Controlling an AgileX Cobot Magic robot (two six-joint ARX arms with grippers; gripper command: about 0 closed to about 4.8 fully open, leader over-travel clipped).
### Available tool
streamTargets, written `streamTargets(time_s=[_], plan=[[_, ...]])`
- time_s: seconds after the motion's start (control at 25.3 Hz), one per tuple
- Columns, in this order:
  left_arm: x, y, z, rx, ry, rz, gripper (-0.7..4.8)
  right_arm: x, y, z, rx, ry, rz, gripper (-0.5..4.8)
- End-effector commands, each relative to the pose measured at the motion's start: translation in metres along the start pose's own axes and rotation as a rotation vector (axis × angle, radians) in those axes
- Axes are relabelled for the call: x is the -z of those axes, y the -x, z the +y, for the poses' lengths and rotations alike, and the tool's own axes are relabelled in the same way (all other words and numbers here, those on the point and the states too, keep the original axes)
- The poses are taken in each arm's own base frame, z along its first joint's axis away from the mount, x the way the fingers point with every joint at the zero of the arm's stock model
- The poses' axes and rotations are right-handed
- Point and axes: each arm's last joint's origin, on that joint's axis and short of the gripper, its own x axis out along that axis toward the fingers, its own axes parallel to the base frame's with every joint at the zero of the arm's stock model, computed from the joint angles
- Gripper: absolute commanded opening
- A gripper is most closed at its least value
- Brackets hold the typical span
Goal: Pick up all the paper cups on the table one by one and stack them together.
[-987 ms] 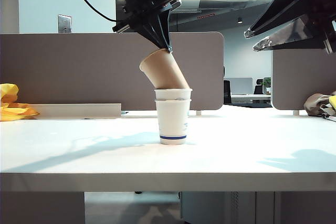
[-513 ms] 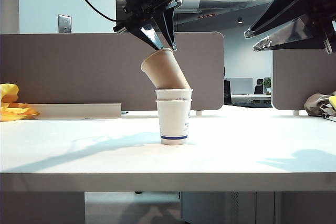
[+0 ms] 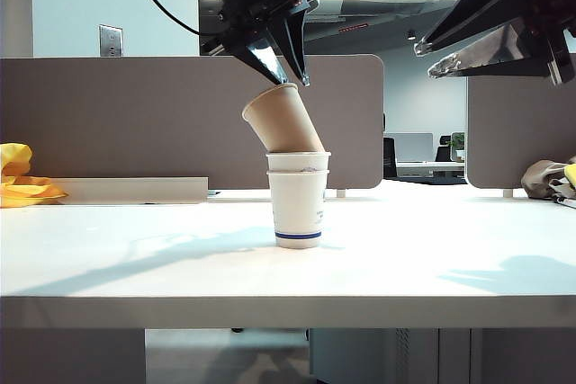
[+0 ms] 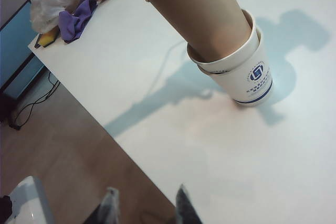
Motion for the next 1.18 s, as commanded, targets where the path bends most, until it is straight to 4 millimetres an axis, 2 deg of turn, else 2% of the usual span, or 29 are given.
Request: streamTargets(time_s=[0.04, 0.12, 0.43, 0.83, 0.91, 1.03, 1.18], plan=[[-0.001, 0.002, -0.002, 0.004, -0.013, -0.015, 1.02, -0.003, 0.001, 0.002, -0.006, 0.014, -0.017, 1.44], [-0.002, 0.0, -0.002, 0.005, -0.013, -0.013, 0.88, -0.004, 0.001, 0.002, -0.006, 0.013, -0.02, 1.44], [-0.002, -0.014, -0.014, 0.029, -0.037, 0.001, 0.88, -0.004, 0.001, 0.002, -0.007, 0.016, -0.022, 1.44], [-0.003, -0.005, -0.016, 0.025, -0.065, -0.022, 0.89, -0.004, 0.001, 0.002, -0.007, 0.02, -0.025, 1.44], [-0.004, 0.001, -0.017, 0.025, -0.089, -0.041, 0.89, -0.005, 0.001, 0.002, -0.007, 0.039, -0.033, 1.44], [-0.006, 0.021, -0.022, 0.001, -0.118, -0.107, 0.89, -0.008, 0.005, 0.004, 0.031, 0.089, -0.064, 1.44], [-0.006, 0.066, -0.03, -0.125, -0.144, -0.232, 0.89, -0.017, 0.014, 0.014, 0.085, 0.165, -0.158, 1.44]])
